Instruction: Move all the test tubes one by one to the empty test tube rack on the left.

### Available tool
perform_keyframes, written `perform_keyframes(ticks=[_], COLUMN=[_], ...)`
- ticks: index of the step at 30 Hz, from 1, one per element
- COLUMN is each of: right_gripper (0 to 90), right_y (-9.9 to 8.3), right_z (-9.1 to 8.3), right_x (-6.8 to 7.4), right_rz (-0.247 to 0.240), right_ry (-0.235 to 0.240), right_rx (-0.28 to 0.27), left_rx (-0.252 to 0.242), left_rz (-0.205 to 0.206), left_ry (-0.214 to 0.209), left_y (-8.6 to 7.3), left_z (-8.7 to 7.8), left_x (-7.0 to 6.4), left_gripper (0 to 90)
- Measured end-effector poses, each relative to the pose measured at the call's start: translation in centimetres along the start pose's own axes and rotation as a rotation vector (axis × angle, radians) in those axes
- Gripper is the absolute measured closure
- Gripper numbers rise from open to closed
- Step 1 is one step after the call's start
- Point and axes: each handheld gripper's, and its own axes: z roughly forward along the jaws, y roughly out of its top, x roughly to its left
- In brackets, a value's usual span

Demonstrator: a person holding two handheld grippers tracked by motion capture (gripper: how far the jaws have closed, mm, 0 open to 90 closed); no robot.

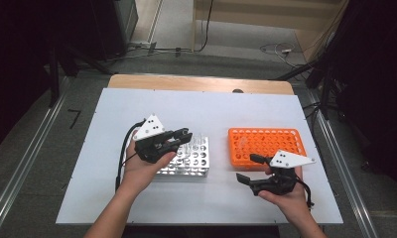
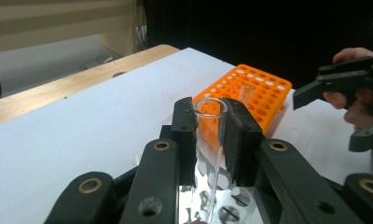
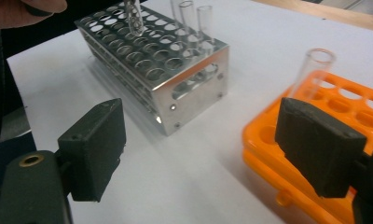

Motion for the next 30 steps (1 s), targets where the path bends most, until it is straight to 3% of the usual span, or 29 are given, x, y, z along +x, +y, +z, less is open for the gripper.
perform_keyframes(ticks=[13,20,30], right_gripper=[10.2,7.3,5.6], right_y=[-2.1,-2.4,-2.5], right_z=[-2.7,-2.8,-3.0], right_x=[-2.3,-3.3,-3.6], right_rz=[0.045,0.067,0.079], right_ry=[-0.073,-0.072,-0.084], right_rx=[0.003,0.002,-0.008], left_rx=[0.007,-0.005,0.002], left_rz=[-0.016,-0.023,-0.022], left_ry=[0.047,0.079,0.124], left_y=[0.2,0.2,-0.3], left_z=[0.8,1.3,1.9], left_x=[1.8,2.7,3.5], left_gripper=[76.3,76.3,76.3])
